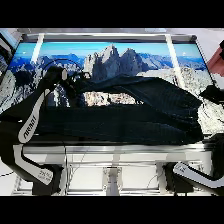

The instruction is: Fold the clothes and pants, and hang the long-sleeved shirts on hangers.

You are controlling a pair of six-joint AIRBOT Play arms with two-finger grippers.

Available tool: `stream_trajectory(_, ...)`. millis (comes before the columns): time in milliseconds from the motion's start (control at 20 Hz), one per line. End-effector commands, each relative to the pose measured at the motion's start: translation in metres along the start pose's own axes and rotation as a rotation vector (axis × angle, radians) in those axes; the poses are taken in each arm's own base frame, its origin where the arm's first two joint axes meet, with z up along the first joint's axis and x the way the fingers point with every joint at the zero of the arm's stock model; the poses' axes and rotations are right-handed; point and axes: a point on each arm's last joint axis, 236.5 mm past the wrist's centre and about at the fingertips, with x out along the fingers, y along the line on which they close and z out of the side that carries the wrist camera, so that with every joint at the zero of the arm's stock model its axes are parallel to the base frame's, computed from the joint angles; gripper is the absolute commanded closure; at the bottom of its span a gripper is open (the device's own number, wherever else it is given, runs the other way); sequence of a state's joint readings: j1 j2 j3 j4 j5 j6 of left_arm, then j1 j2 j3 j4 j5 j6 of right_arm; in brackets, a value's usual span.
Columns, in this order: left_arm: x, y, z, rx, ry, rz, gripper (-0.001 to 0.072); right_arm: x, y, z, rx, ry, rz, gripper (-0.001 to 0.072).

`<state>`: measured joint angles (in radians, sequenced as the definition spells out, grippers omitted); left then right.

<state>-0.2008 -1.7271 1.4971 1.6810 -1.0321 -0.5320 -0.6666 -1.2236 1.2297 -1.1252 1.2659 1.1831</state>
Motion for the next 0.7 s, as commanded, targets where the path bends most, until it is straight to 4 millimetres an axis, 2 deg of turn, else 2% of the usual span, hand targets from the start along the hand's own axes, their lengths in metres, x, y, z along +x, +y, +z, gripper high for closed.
stream_trajectory(0,0.015,-0.008,-0.002,0.000,0.012,-0.033,0.0407,0.000,0.000,0.001,-0.003,-0.002,-0.002,0.0369)
stream_trajectory(150,0.022,-0.007,-0.001,0.024,0.010,-0.030,0.0408,0.000,0.001,0.000,-0.001,-0.001,-0.001,0.0369)
stream_trajectory(400,0.031,0.015,0.016,0.004,-0.052,0.069,0.0416,0.000,0.003,-0.004,0.006,0.019,0.007,0.0369)
stream_trajectory(500,0.034,0.017,0.015,-0.035,-0.051,0.077,0.0681,0.000,0.003,-0.006,0.009,0.027,0.011,0.0370)
stream_trajectory(600,0.026,0.026,0.003,-0.113,-0.008,0.113,0.0682,0.000,0.004,-0.007,0.018,0.029,0.013,0.0369)
stream_trajectory(650,0.015,0.032,-0.004,-0.129,0.019,0.138,0.0682,0.000,0.004,-0.007,0.028,0.030,0.015,0.0370)
